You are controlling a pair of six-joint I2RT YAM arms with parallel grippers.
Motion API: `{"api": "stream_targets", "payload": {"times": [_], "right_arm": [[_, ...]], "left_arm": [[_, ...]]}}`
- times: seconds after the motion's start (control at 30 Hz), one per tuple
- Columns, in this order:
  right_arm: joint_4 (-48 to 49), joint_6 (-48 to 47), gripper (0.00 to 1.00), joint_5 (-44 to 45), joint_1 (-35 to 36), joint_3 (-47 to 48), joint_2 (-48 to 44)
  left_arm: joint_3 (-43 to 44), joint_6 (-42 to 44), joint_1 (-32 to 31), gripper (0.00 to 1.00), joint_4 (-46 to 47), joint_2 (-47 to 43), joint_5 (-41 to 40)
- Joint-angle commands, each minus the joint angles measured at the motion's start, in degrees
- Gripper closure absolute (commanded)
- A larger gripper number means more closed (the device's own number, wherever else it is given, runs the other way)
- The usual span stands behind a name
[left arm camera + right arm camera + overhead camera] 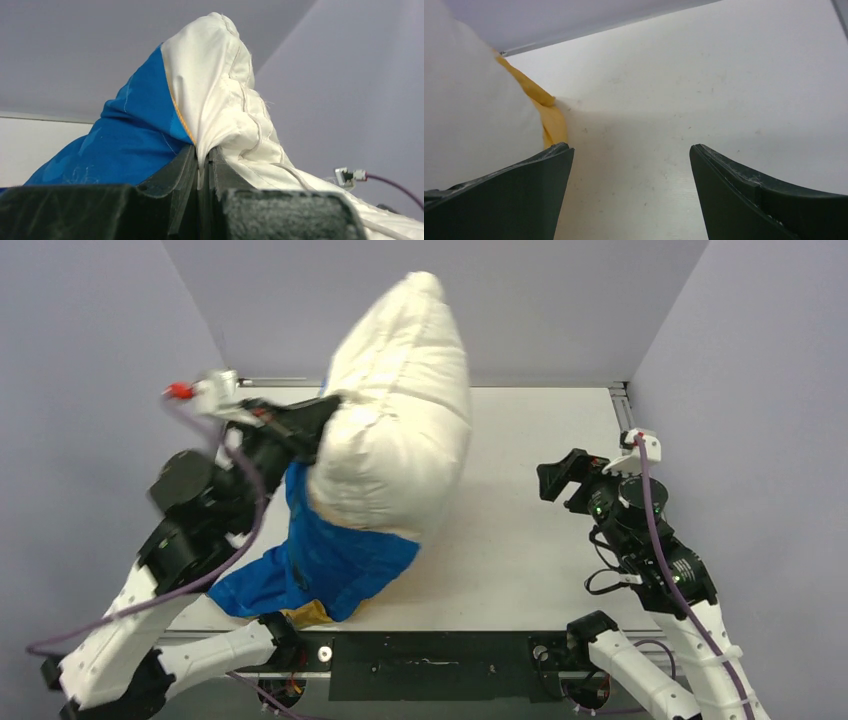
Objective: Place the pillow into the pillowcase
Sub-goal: Stuff the pillow into the pillowcase.
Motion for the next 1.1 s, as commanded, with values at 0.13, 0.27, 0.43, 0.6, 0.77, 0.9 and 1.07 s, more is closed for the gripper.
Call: {"api": "stream_targets", "payload": {"times": [0.13,0.27,0.43,0.6,0.77,0.9,1.07], "right_arm": [[16.2,5.6,0.1,-24.6,0.4,-9.8,12.0],[29.2,13.4,0.1,-33.3,4.4,-13.1,21.3],[38.0,16.7,0.1,-33.4,15.6,-7.5,33.6],[46.3,20.0,0.1,-34.4,19.0,-3.5,42.1],[49.0,21.5,0.1,-35.0,20.0,0.7,47.2],[47.0,20.1,0.1,-34.8,21.2,5.7,53.6],[43.8,18.0,0.04,-34.0,22.7,10.3,61.7]], "left_arm": [[-16.6,-6.5,3.4,1.0,-3.4,-22.3,-19.9],[-19.1,-9.3,3.3,1.0,-9.7,-26.3,-21.5],[-21.4,-11.5,3.2,1.0,-13.5,-29.8,-22.2],[-21.9,-12.5,3.1,1.0,-15.1,-30.6,-21.4],[-21.6,-12.7,3.1,1.0,-15.8,-30.2,-19.7],[-21.7,-13.5,3.0,1.0,-16.1,-30.3,-19.0],[-20.4,-13.4,3.0,1.0,-15.3,-30.0,-17.8]]}}
